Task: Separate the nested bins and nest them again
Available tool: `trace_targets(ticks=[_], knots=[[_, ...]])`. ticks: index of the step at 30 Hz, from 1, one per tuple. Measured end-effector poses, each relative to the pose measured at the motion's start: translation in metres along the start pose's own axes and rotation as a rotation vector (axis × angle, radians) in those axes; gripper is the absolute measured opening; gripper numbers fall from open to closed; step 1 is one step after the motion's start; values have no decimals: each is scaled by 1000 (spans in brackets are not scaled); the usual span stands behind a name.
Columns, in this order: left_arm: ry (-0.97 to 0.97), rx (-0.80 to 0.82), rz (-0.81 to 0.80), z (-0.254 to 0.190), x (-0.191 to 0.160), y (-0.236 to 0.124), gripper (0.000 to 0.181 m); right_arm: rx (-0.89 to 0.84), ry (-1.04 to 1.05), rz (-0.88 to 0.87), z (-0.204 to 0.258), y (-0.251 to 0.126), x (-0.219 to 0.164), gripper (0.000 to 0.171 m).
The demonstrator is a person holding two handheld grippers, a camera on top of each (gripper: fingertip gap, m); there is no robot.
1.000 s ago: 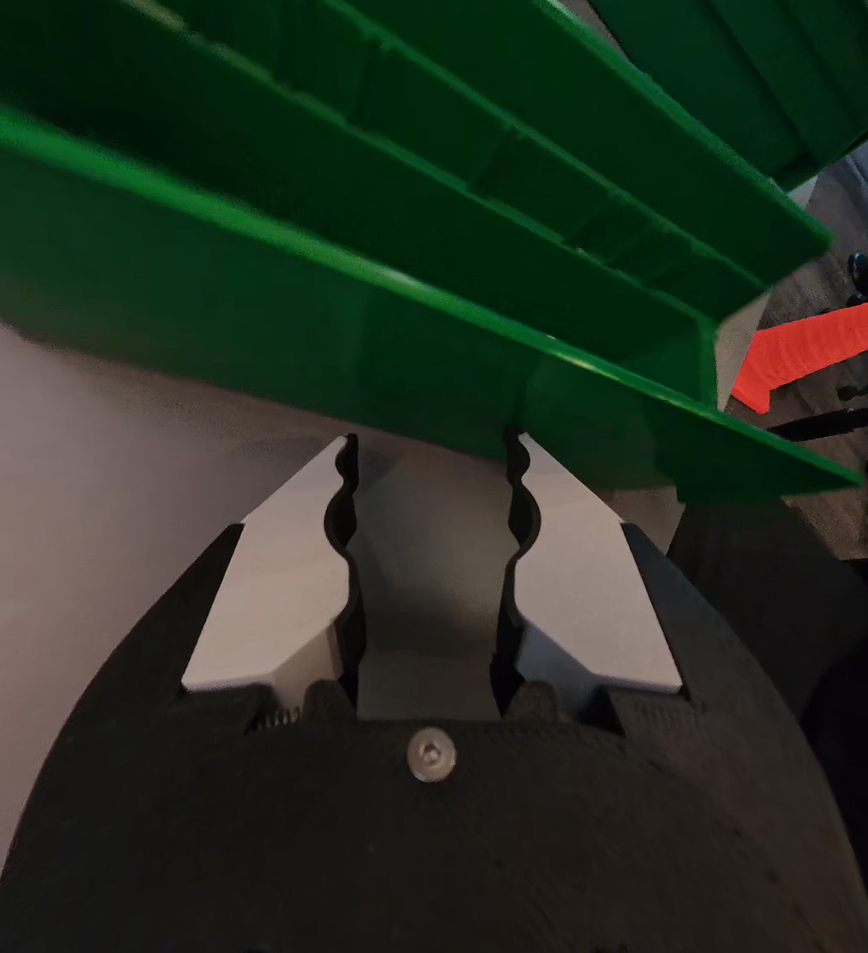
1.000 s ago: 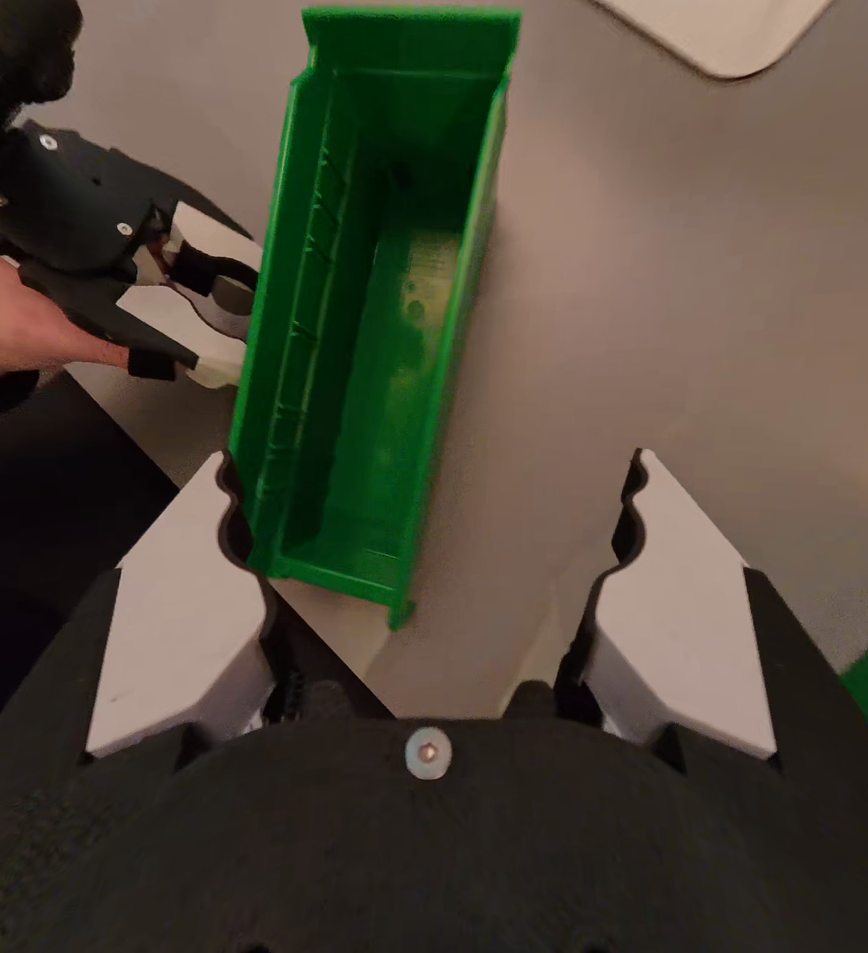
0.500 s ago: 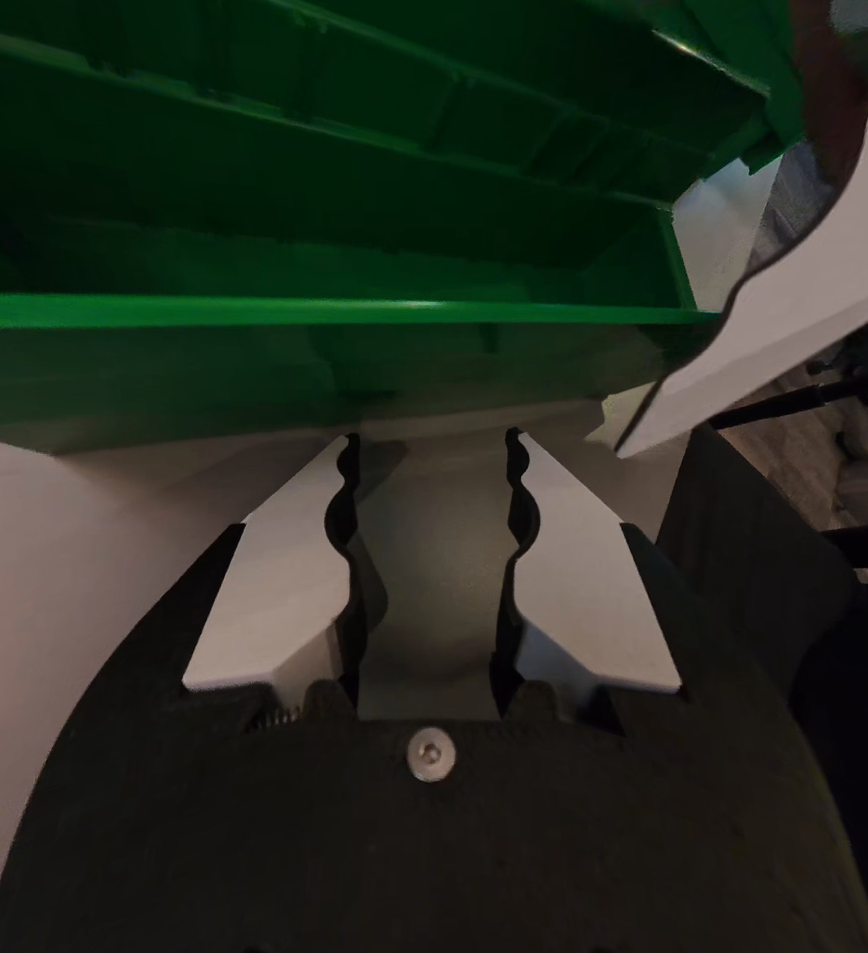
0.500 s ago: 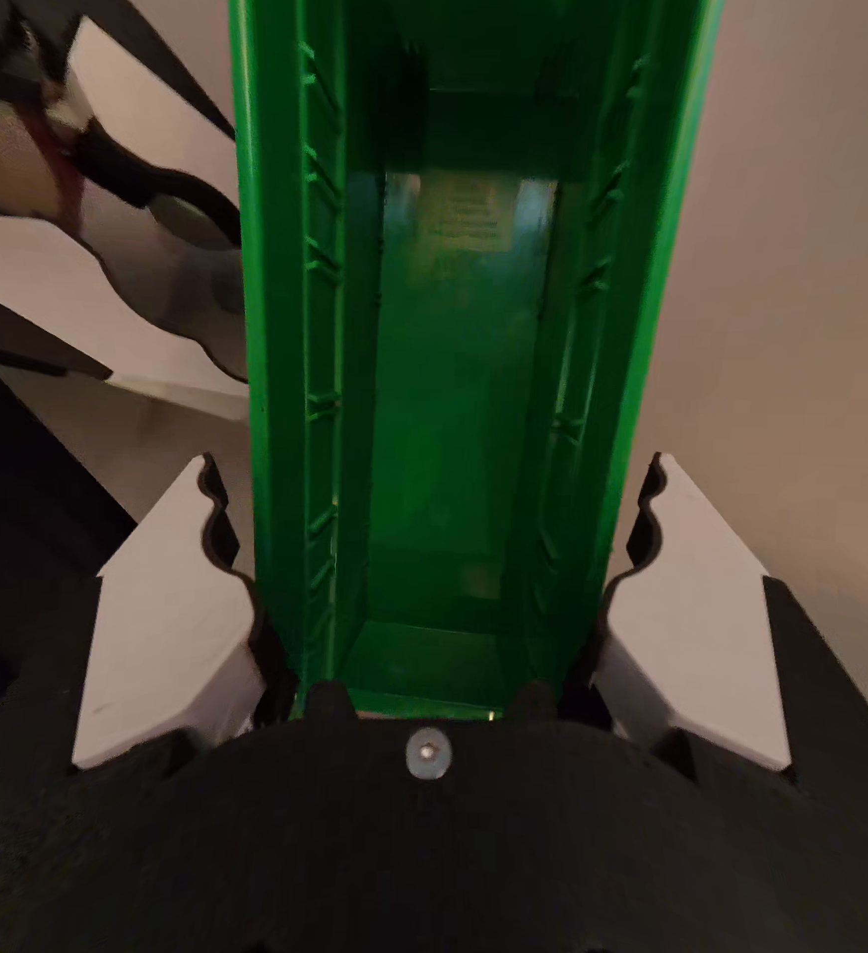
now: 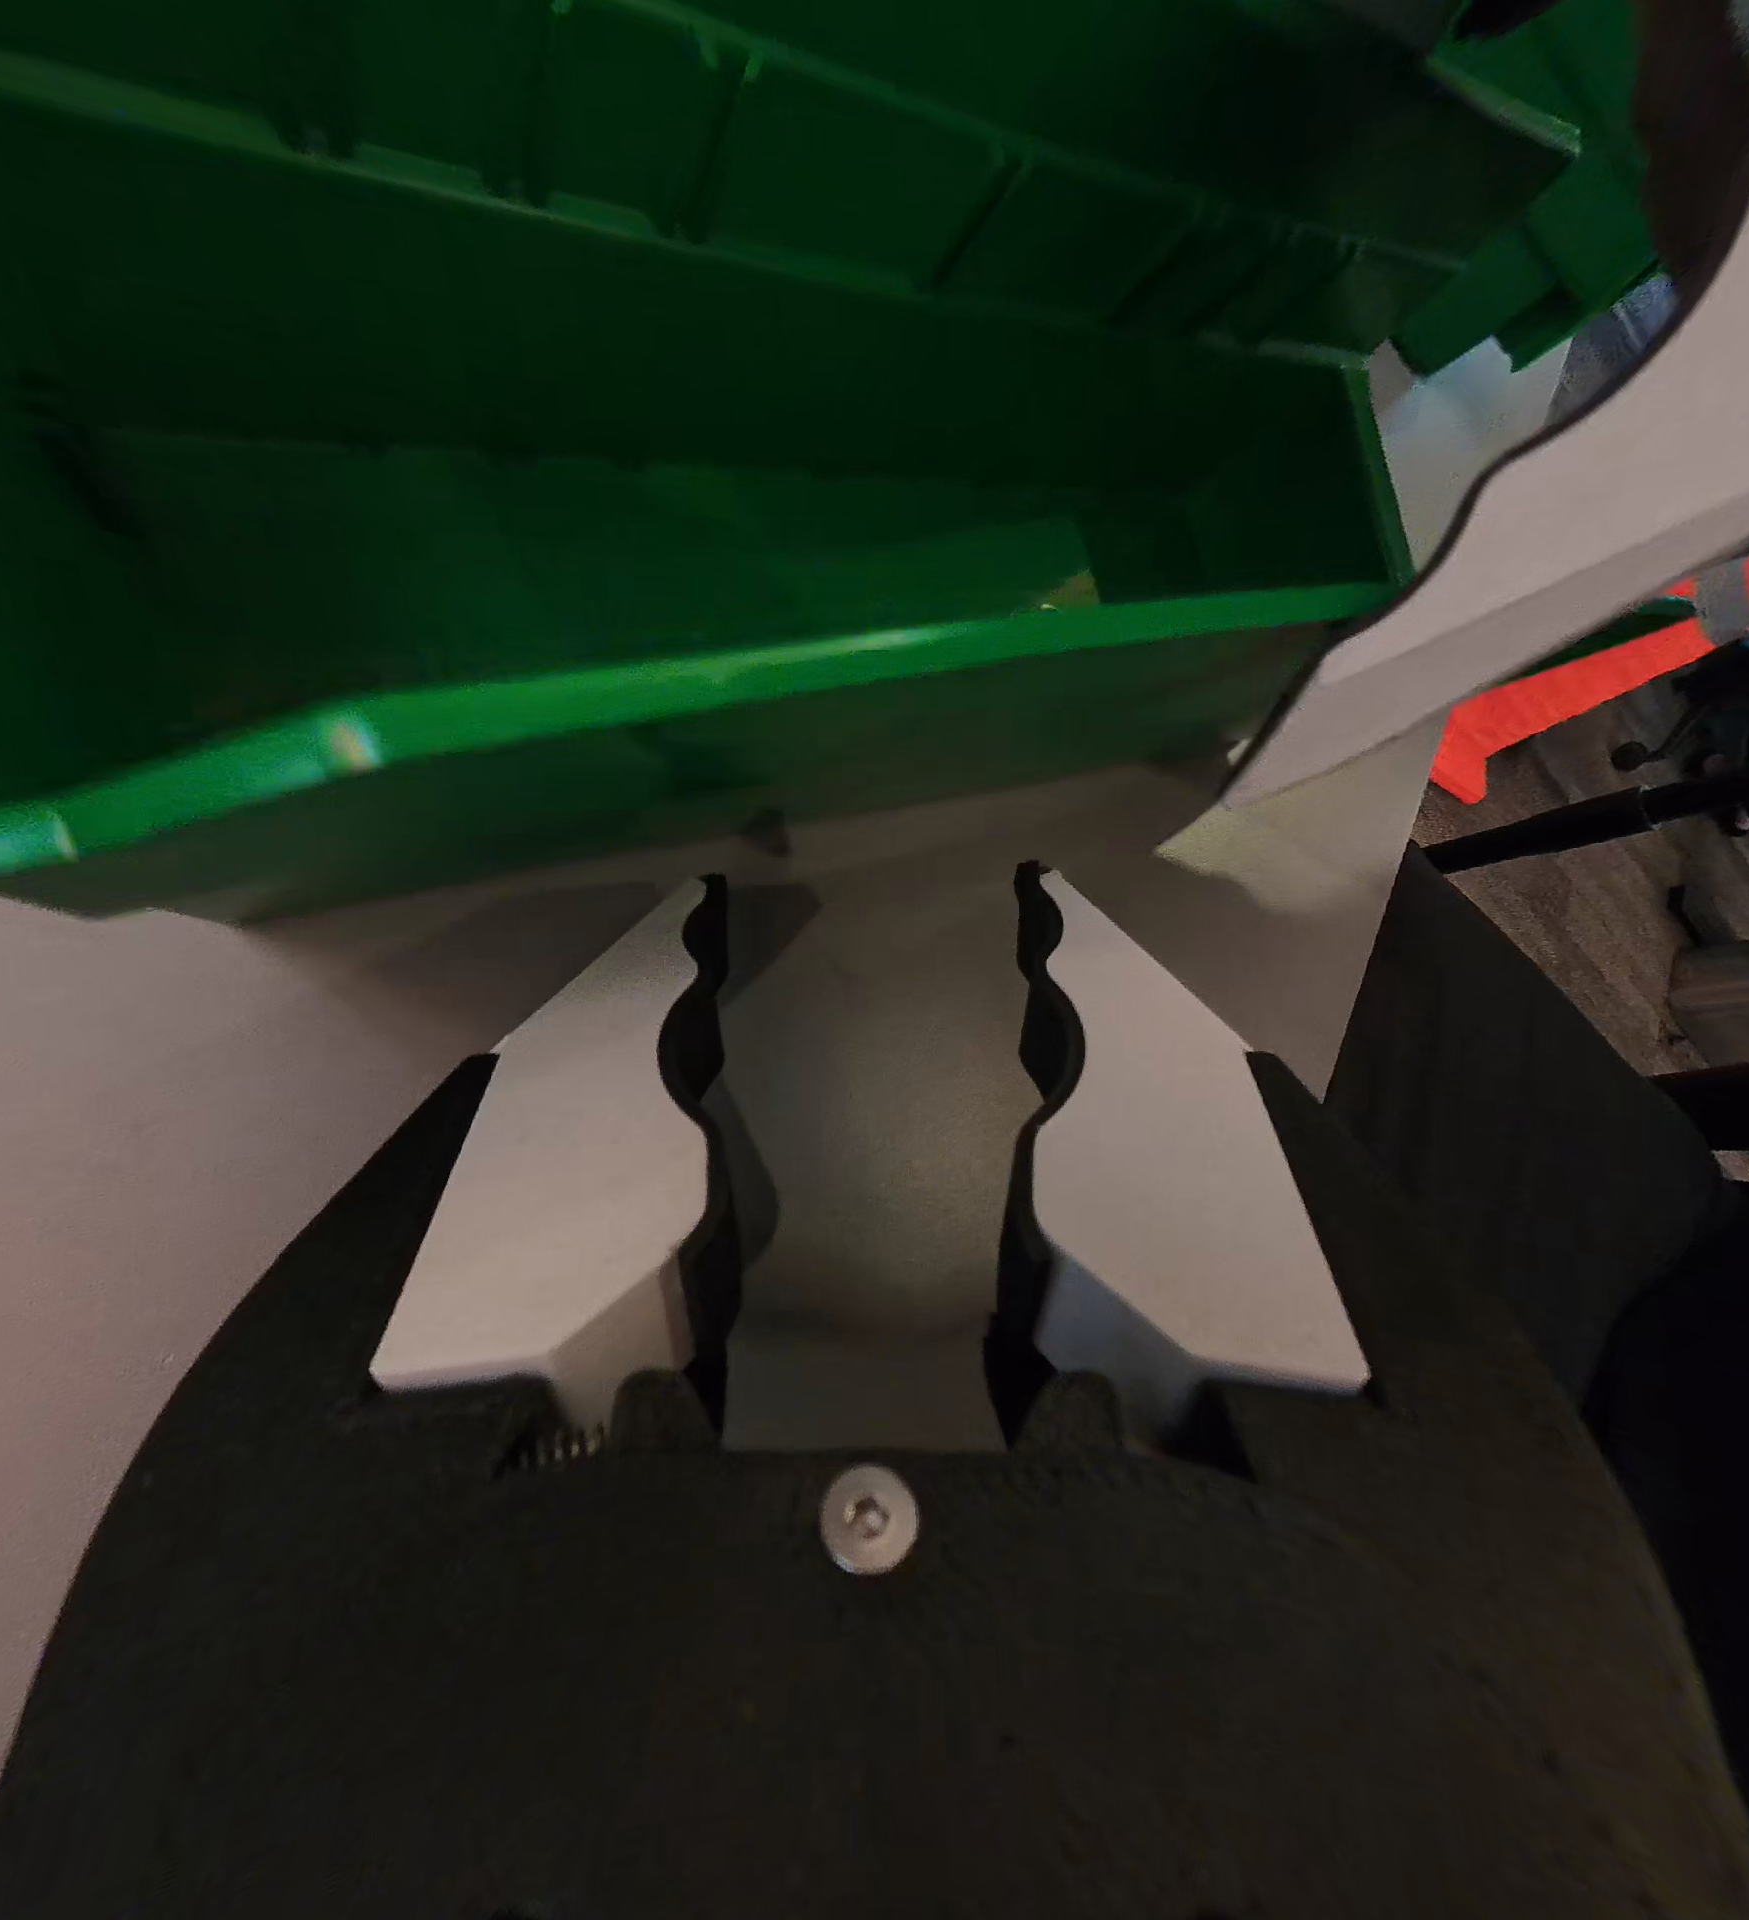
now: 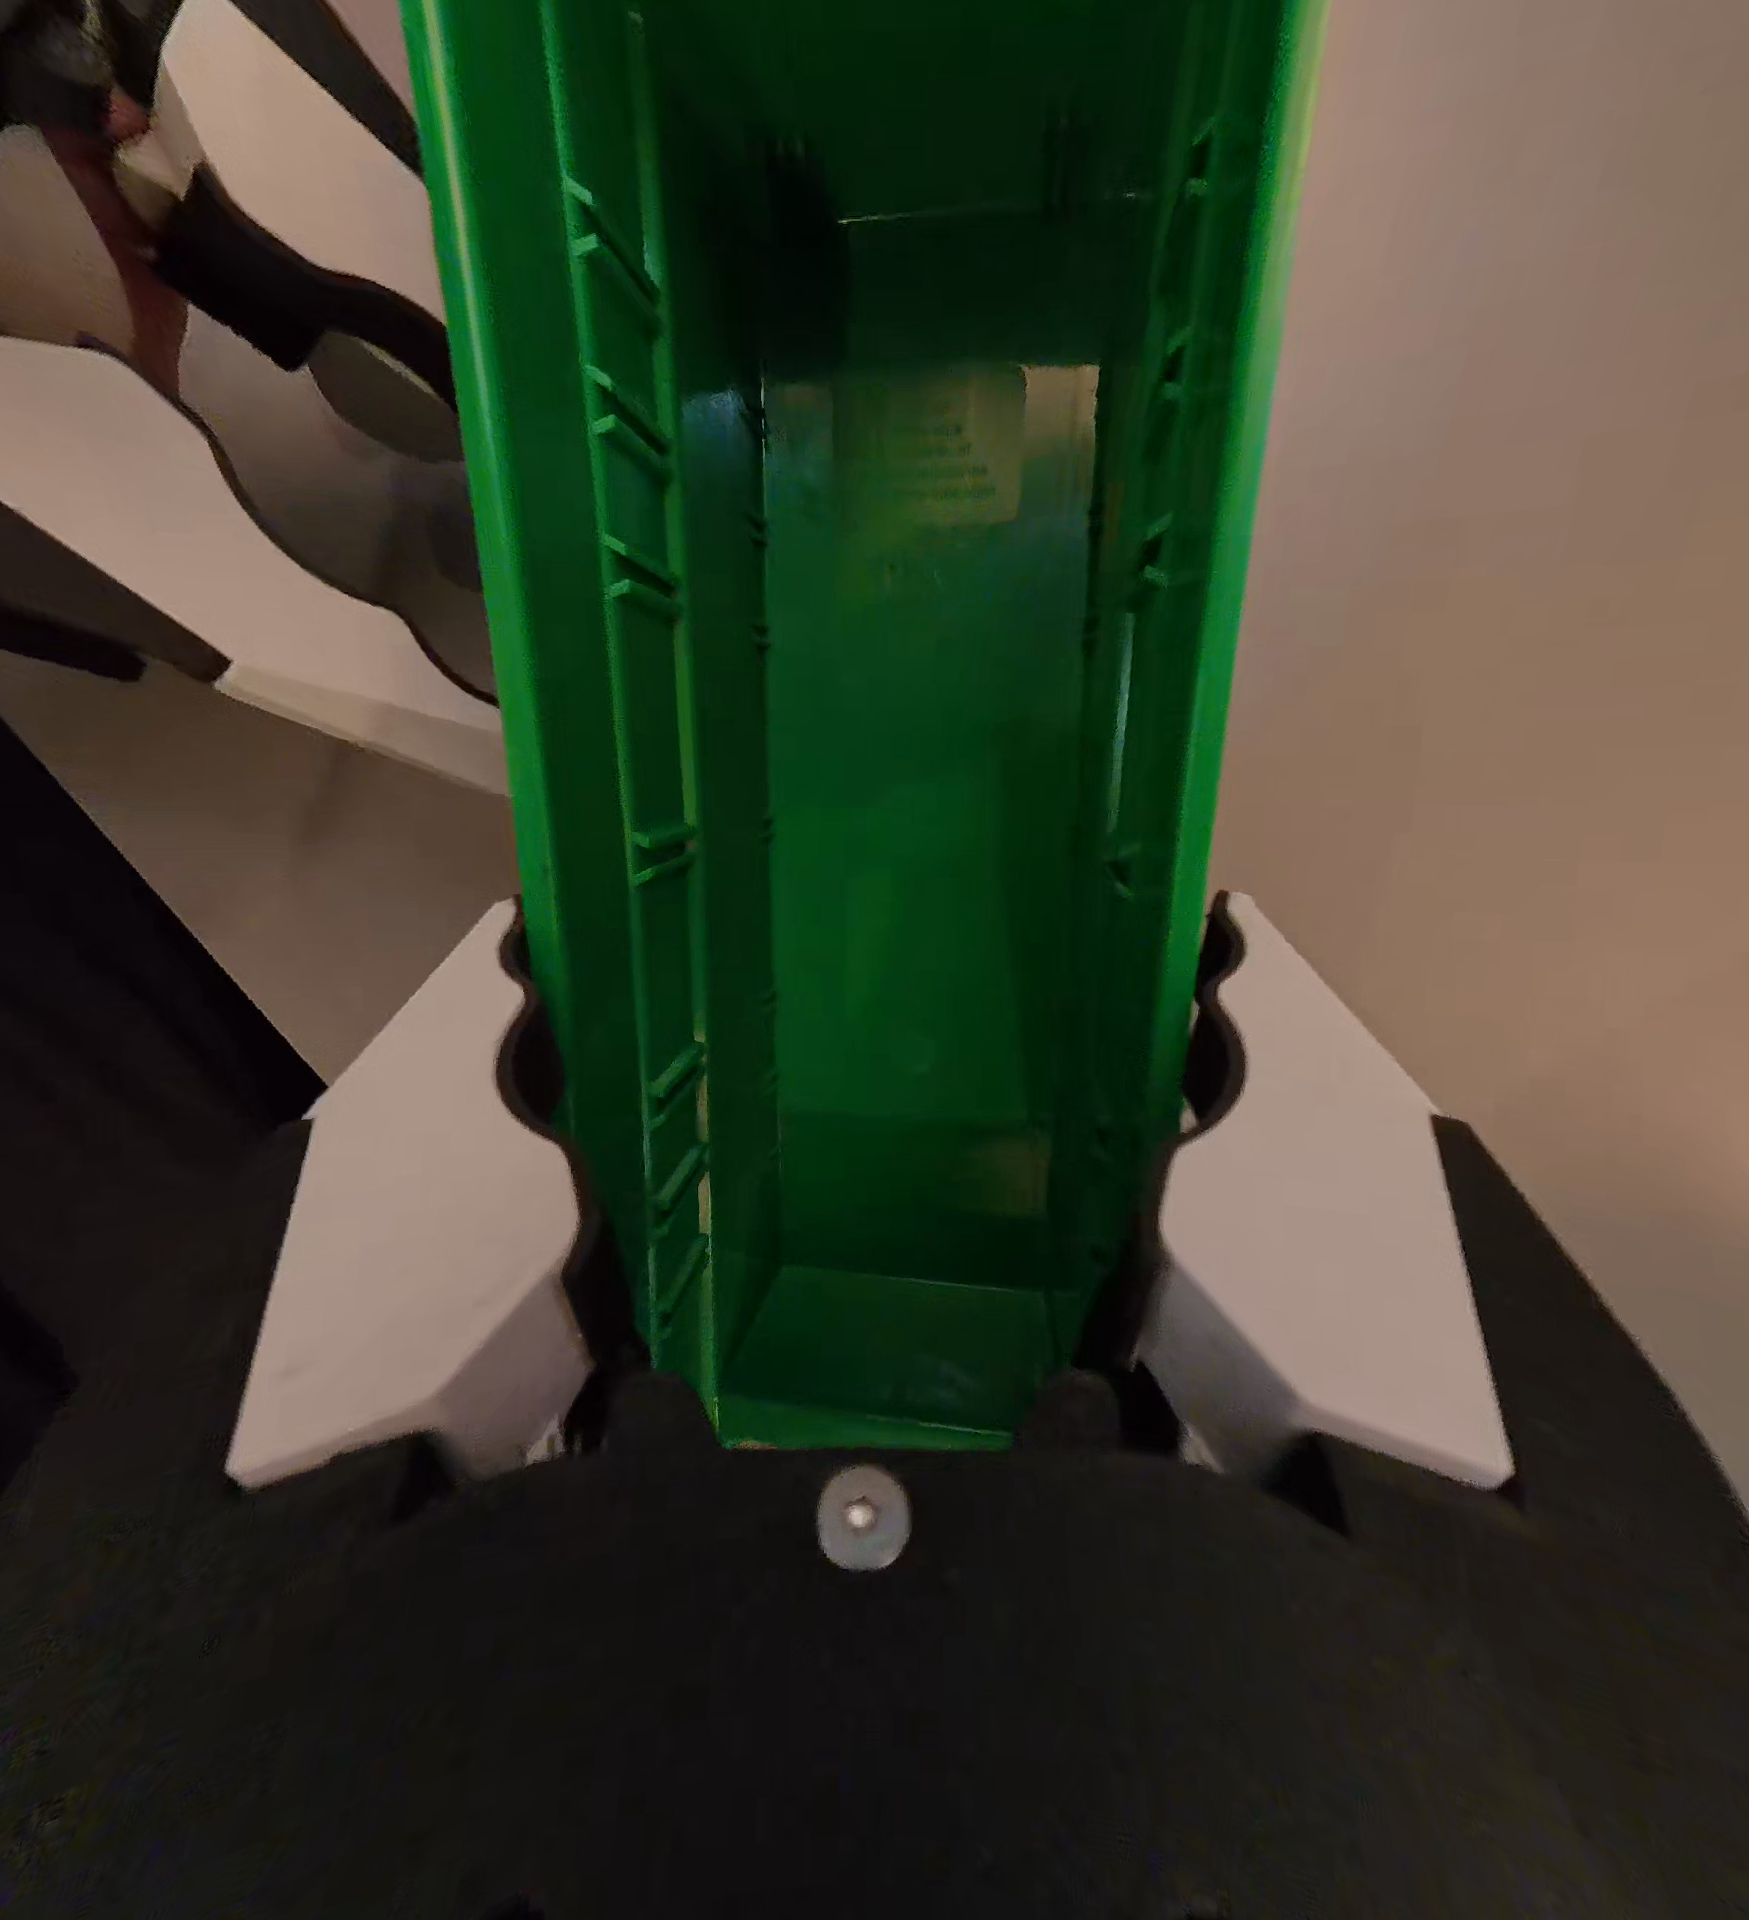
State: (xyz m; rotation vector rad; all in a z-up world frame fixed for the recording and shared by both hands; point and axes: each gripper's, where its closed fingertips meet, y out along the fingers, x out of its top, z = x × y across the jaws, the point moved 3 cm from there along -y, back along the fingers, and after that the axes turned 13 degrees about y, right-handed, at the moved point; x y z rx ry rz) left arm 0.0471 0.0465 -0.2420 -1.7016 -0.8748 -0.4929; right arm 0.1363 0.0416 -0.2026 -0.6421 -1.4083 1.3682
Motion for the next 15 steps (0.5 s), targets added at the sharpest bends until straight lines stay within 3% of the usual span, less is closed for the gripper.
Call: trace_targets(ticks=[4,9,13,15], knots=[[-1,-2,2,0,-1,1,55,-17,-47,16,3,1,-3,130],[-8,-7,-10,-1,1,2,53,-67,-109,73,2,5,-12,151],[2,-12,-1,-4,2,5,53,-92,-98,70,1,6,-11,145],[4,-15,2,-5,1,6,53,-95,-69,53,1,5,-8,134]])
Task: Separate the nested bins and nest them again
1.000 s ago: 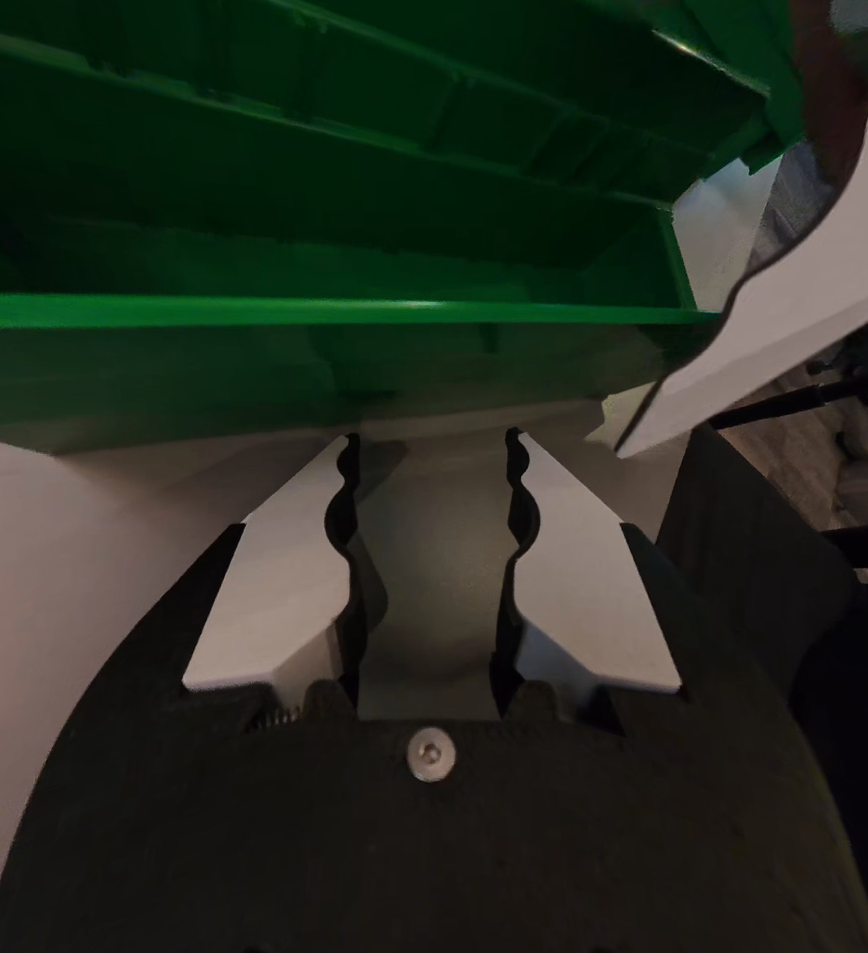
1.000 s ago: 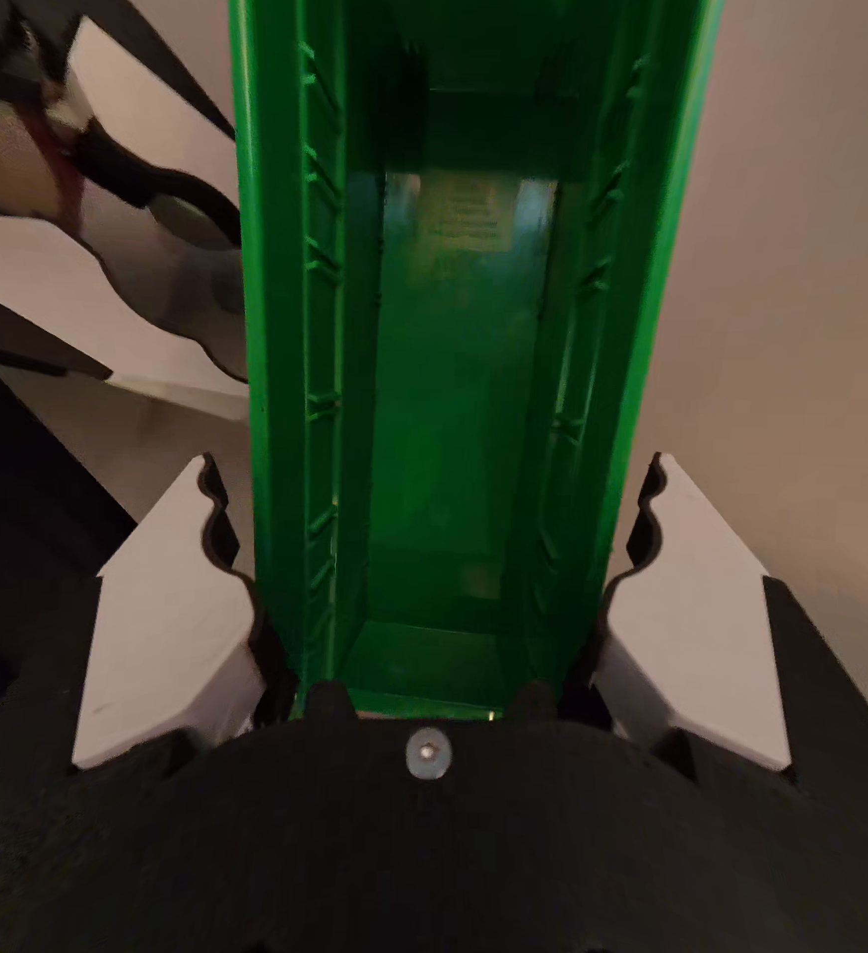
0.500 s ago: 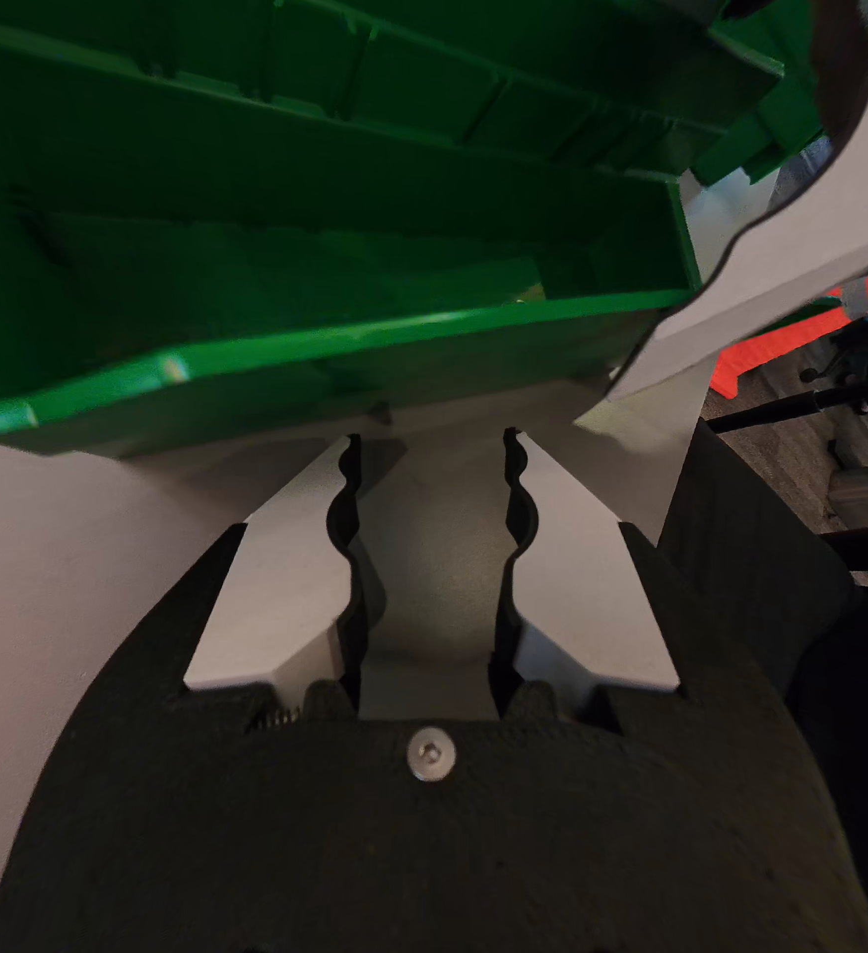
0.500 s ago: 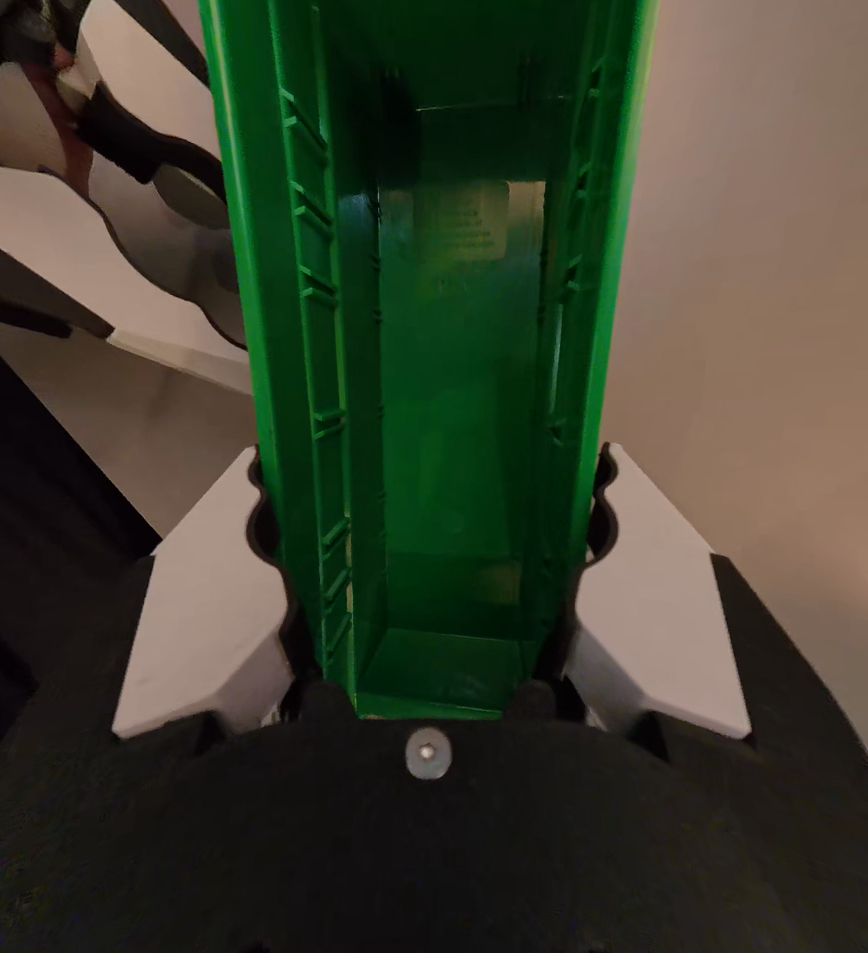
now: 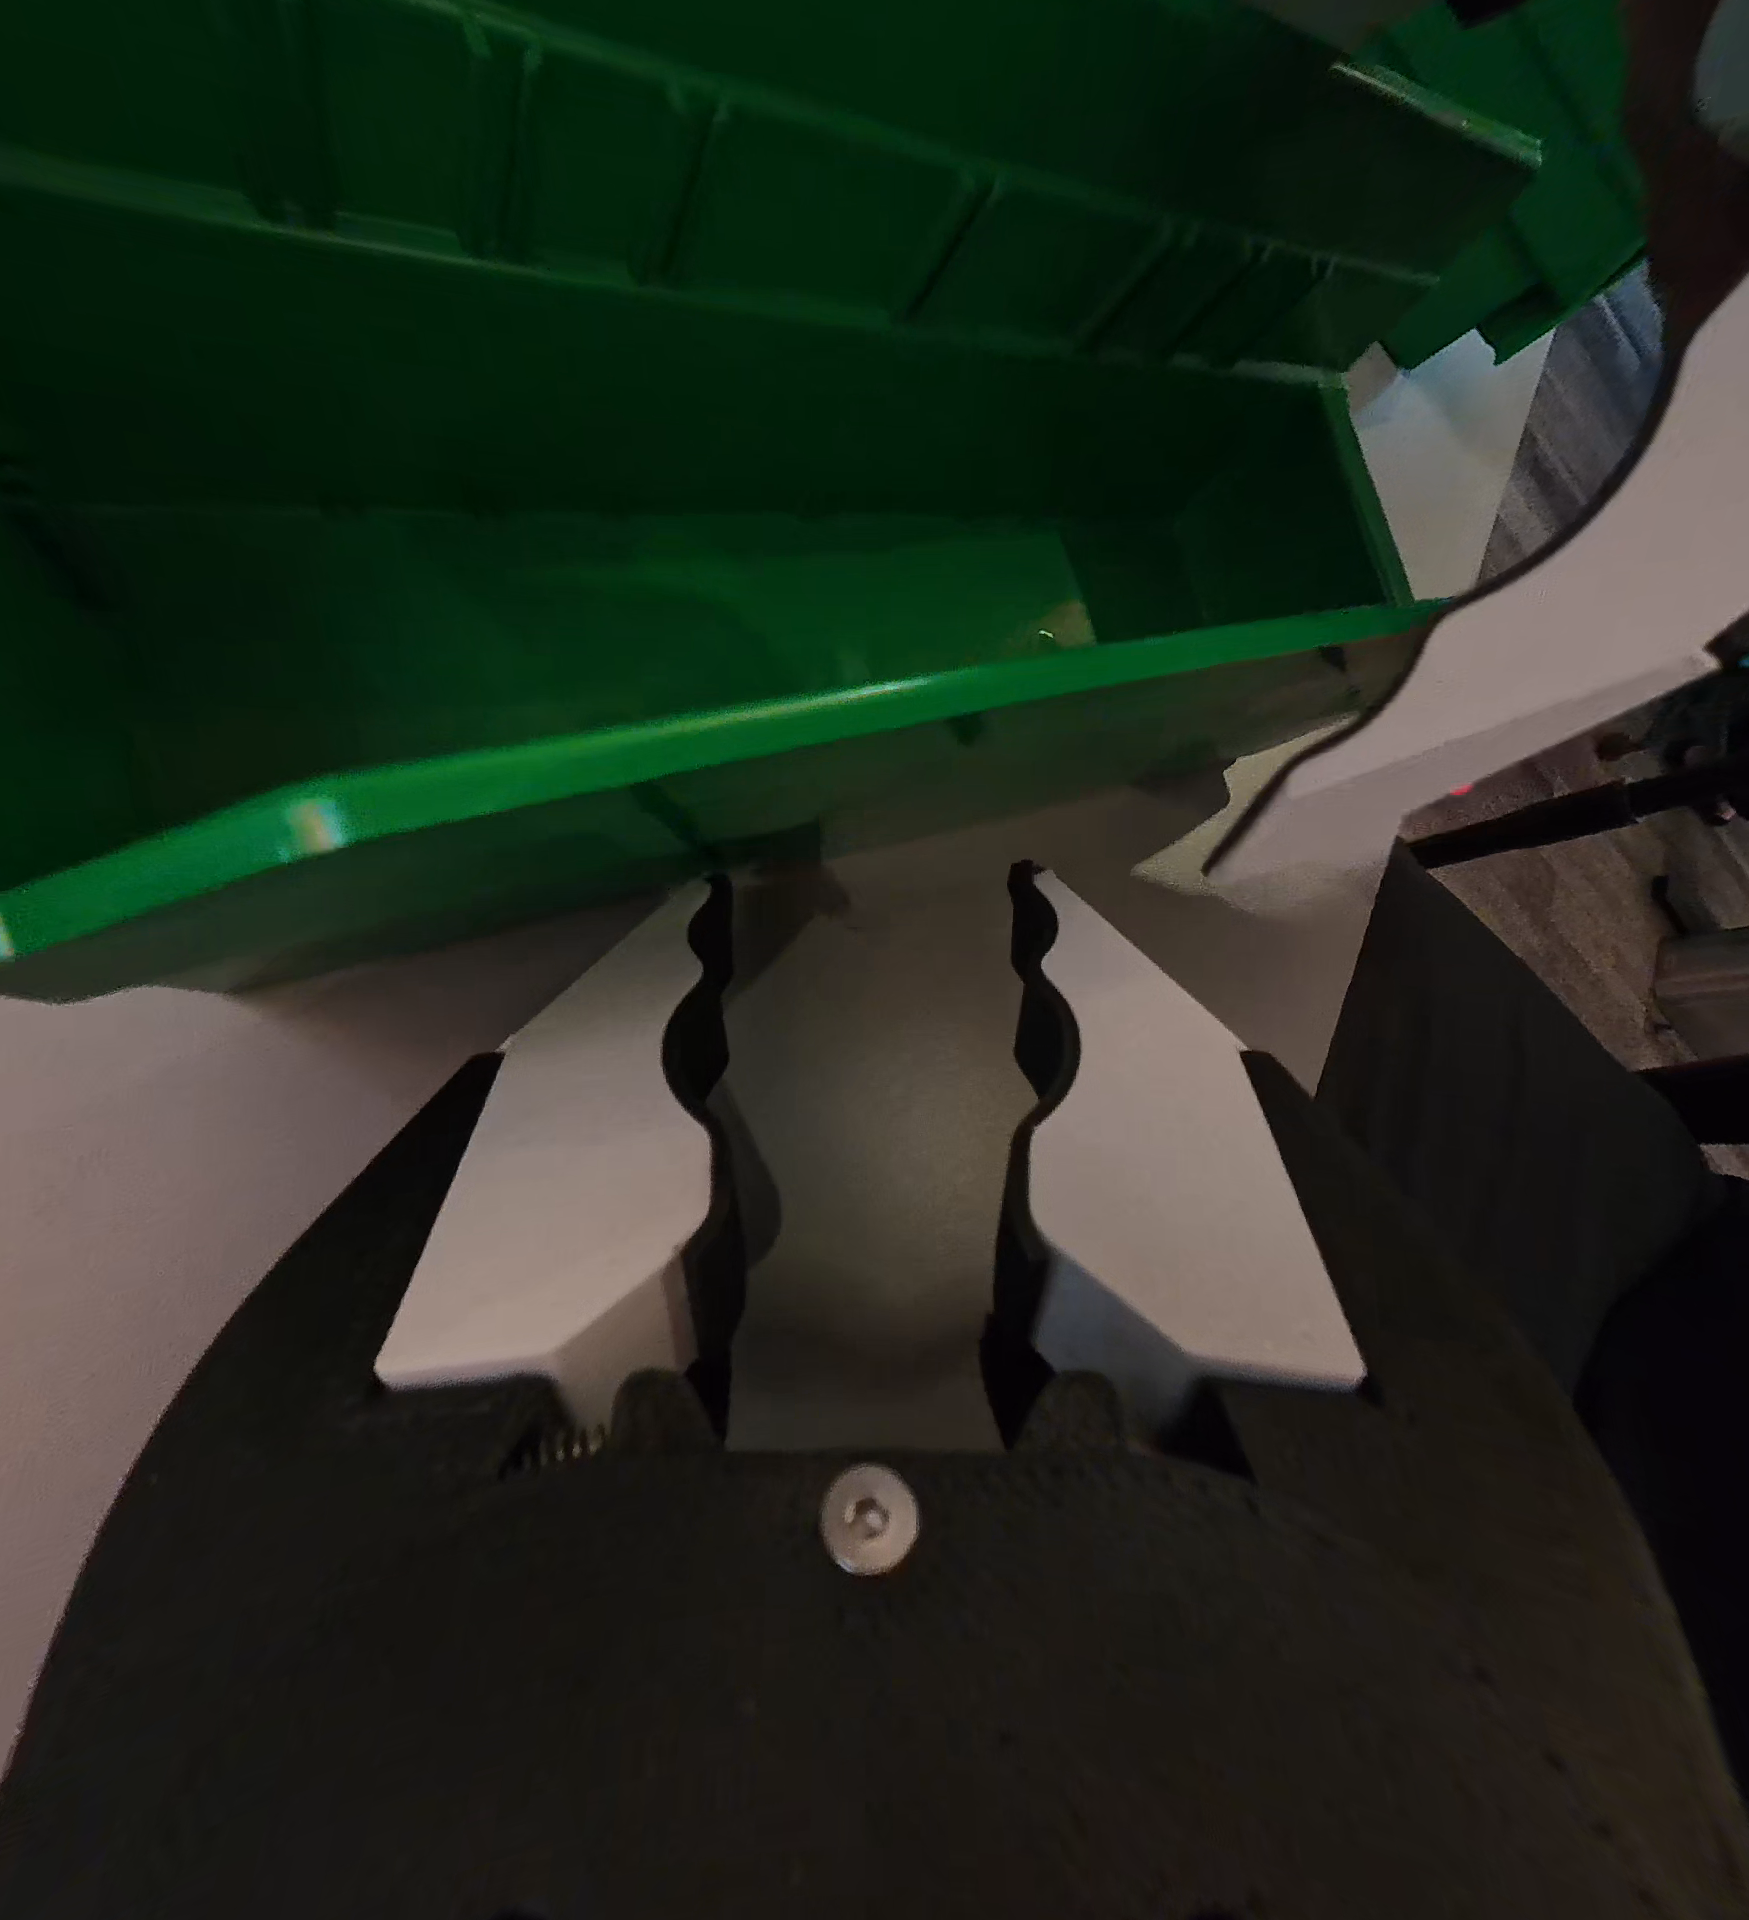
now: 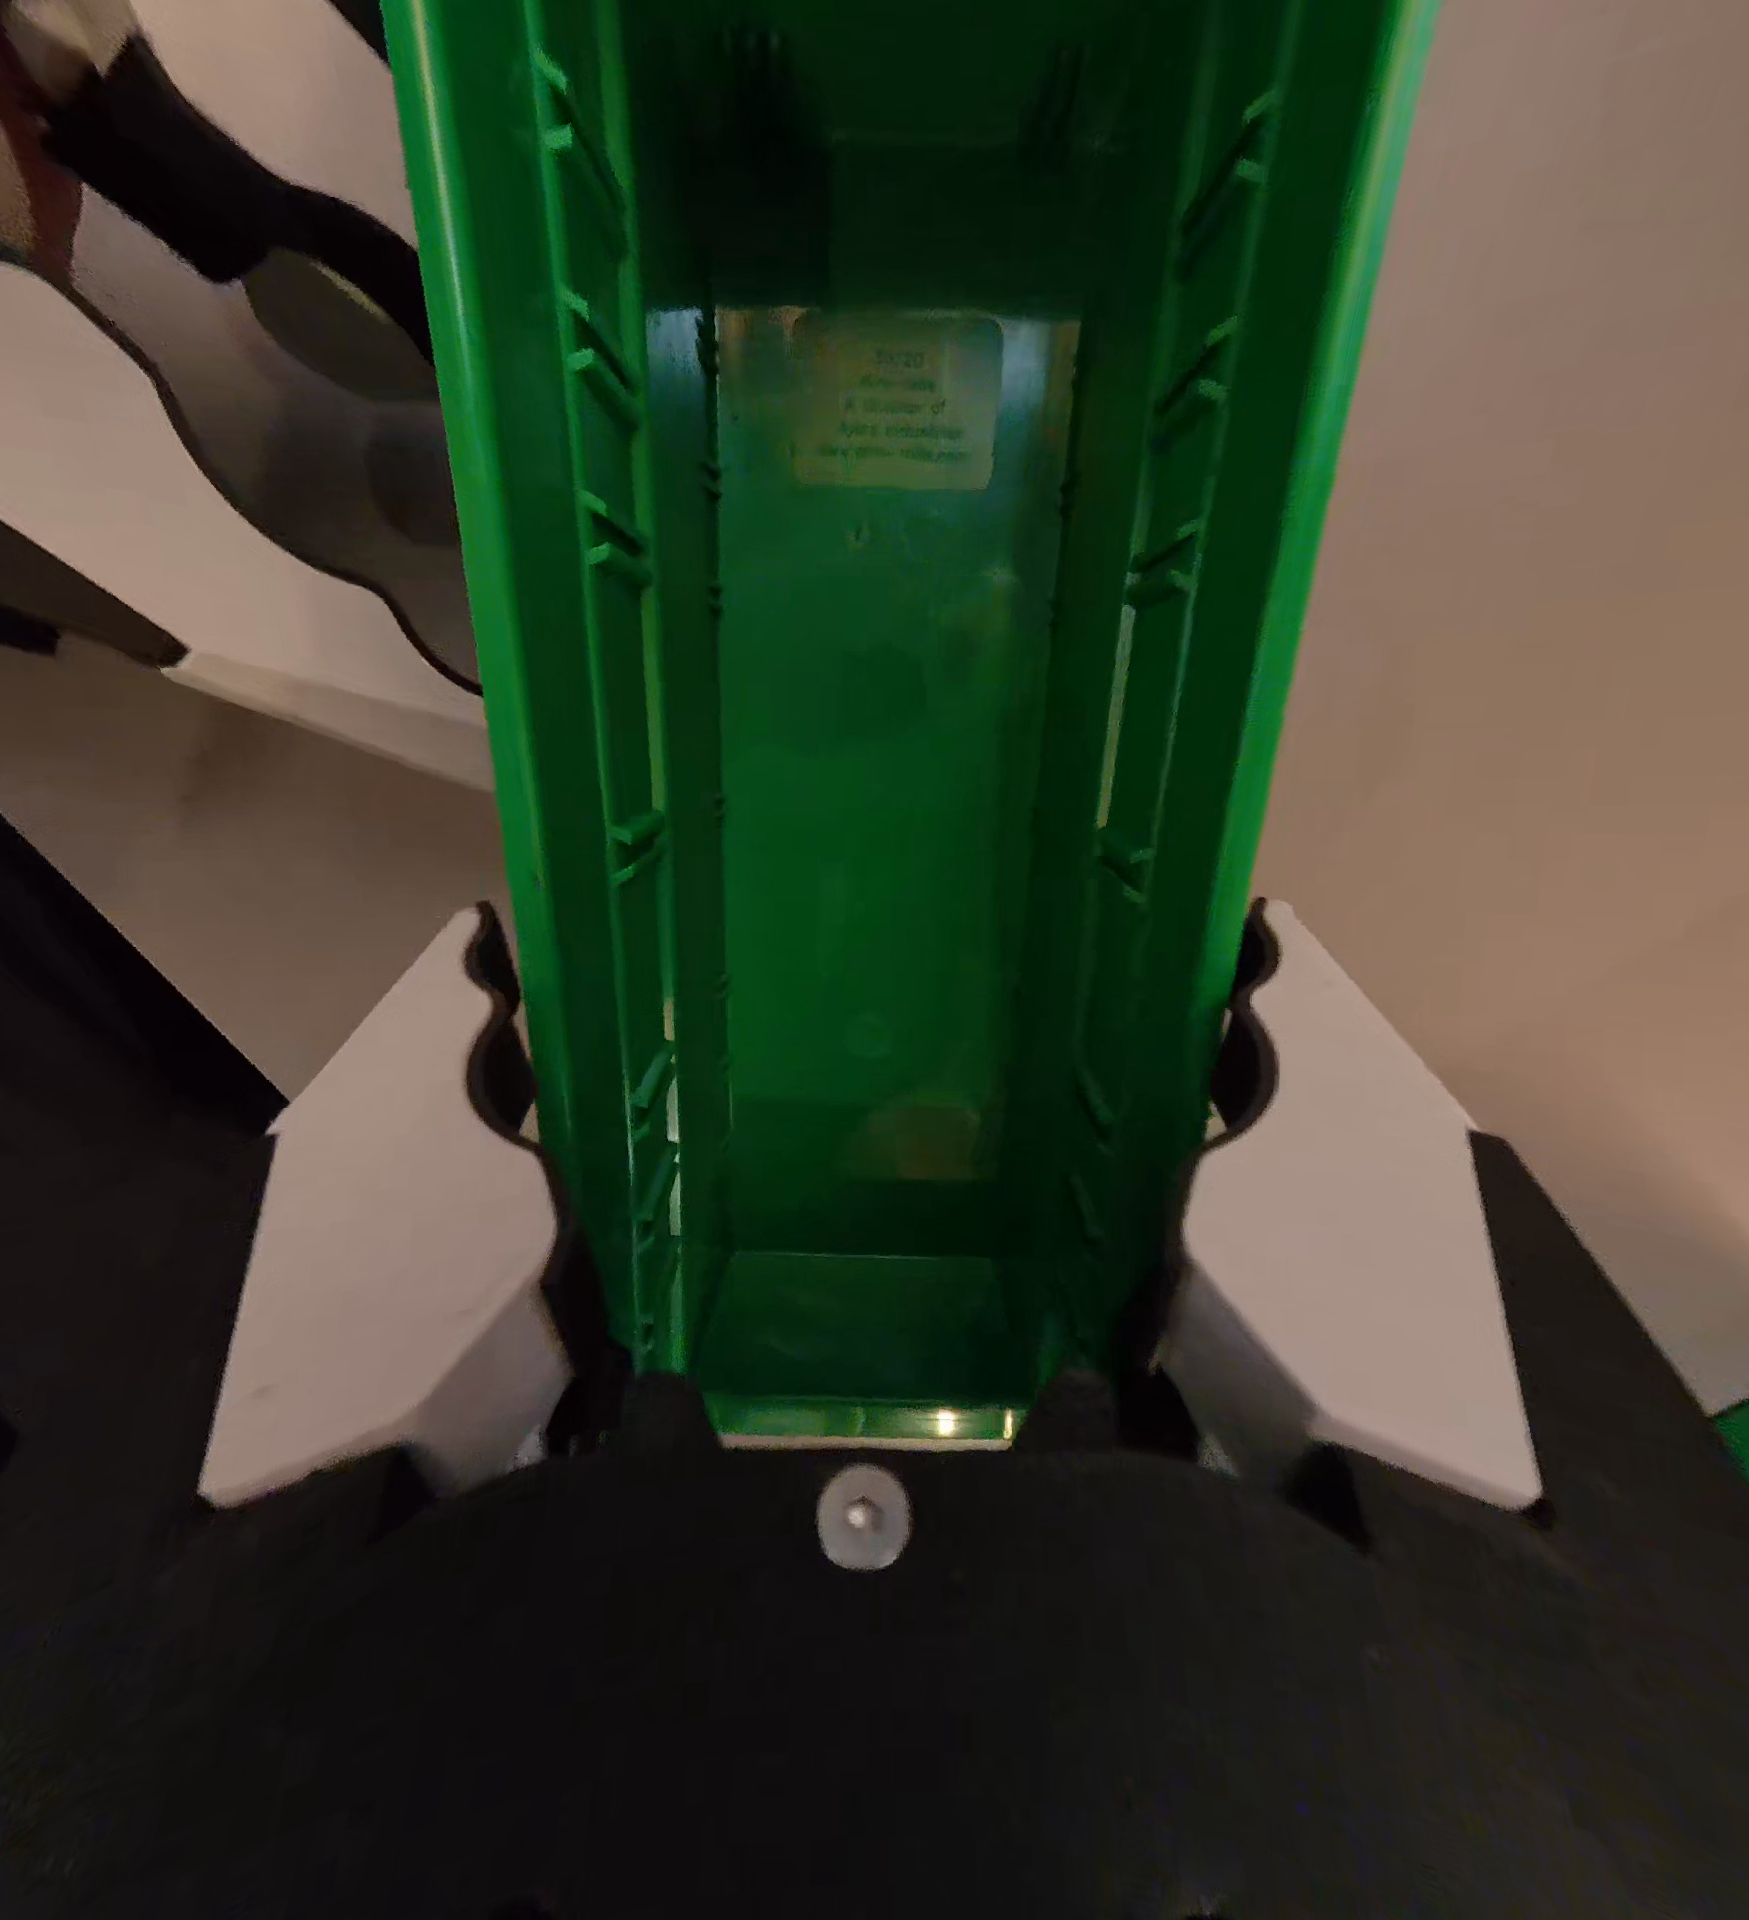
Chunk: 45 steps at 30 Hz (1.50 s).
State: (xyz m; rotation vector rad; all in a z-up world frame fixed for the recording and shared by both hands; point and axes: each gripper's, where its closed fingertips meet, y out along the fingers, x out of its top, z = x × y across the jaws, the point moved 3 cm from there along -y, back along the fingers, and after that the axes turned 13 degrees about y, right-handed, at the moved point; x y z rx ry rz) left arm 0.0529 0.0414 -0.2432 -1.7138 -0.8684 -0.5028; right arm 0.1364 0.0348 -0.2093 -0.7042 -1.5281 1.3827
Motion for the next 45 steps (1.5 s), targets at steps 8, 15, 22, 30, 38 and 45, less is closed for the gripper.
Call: trace_targets(ticks=[8,15,22,30,38,45], knots=[[-2,0,6,1,-1,-3,50,45,-3,-33,3,-9,0,110],[-4,5,-17,2,3,-6,50,55,-21,-25,0,-12,-3,104],[-7,5,-23,4,3,-9,50,86,9,-45,-4,-14,-5,98],[-13,17,-39,7,6,-14,52,96,84,-89,-20,-35,-11,95],[-16,27,-45,8,6,-18,54,75,239,-213,-66,-112,-23,95],[-14,19,-48,6,8,-20,54,-57,425,-369,-140,-230,-56,96]])
